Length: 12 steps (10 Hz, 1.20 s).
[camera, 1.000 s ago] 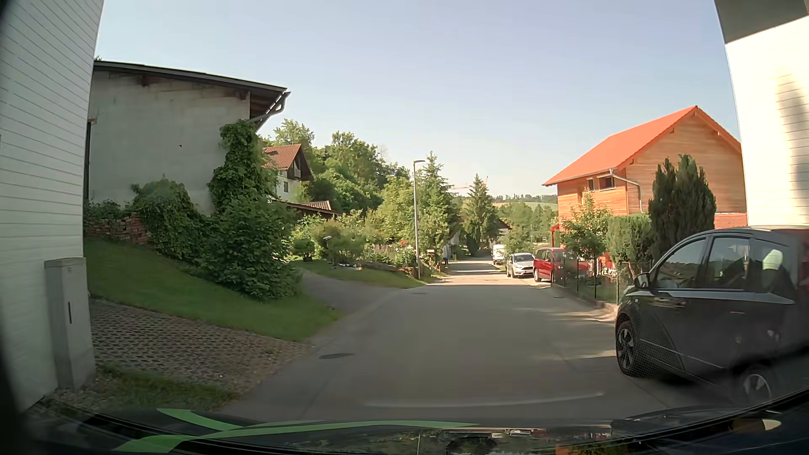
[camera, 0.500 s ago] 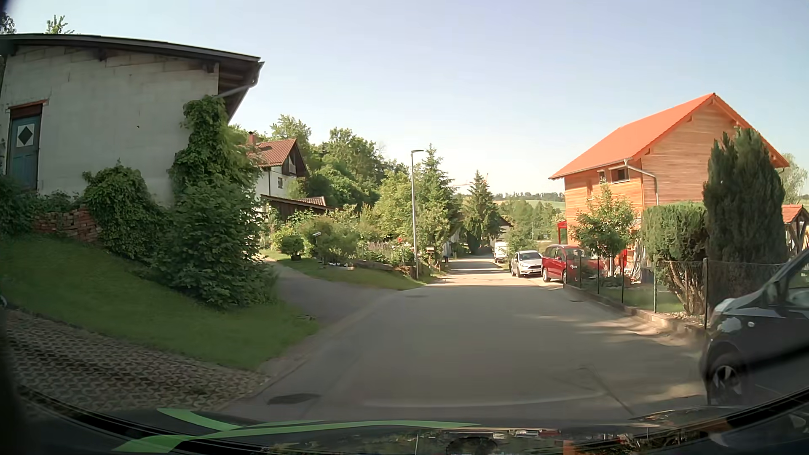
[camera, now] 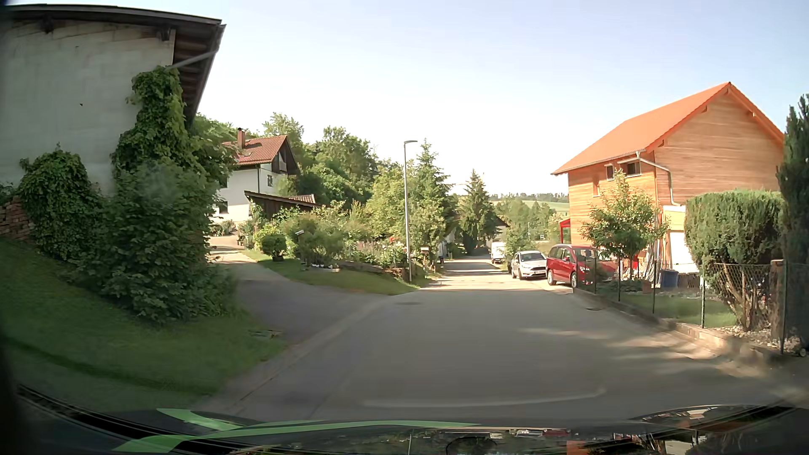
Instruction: Follow the waypoints while adhering to traffic rules and regulations
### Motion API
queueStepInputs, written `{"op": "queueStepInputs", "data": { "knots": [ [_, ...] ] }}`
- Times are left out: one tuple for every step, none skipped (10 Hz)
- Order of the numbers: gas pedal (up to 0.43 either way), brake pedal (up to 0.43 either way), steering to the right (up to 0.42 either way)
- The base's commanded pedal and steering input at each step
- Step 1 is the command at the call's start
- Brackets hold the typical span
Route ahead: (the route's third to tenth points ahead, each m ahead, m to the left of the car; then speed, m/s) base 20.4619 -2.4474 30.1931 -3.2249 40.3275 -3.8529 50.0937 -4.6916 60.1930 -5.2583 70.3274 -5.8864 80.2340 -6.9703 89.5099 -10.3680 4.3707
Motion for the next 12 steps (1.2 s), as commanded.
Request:
{"op": "queueStepInputs", "data": {
  "knots": [
    [0.0,0.0,0.032],
    [0.0,0.0,0.032],
    [0.0,0.0,0.033],
    [0.0,0.0,0.034],
    [0.0,0.0,0.034],
    [0.0,0.0,0.034],
    [0.0,0.0,0.035],
    [0.0,0.0,0.035],
    [0.0,0.0,0.035],
    [0.0,0.0,0.034],
    [0.0,0.0,0.032],
    [0.0,0.0,0.028]
  ]
}}
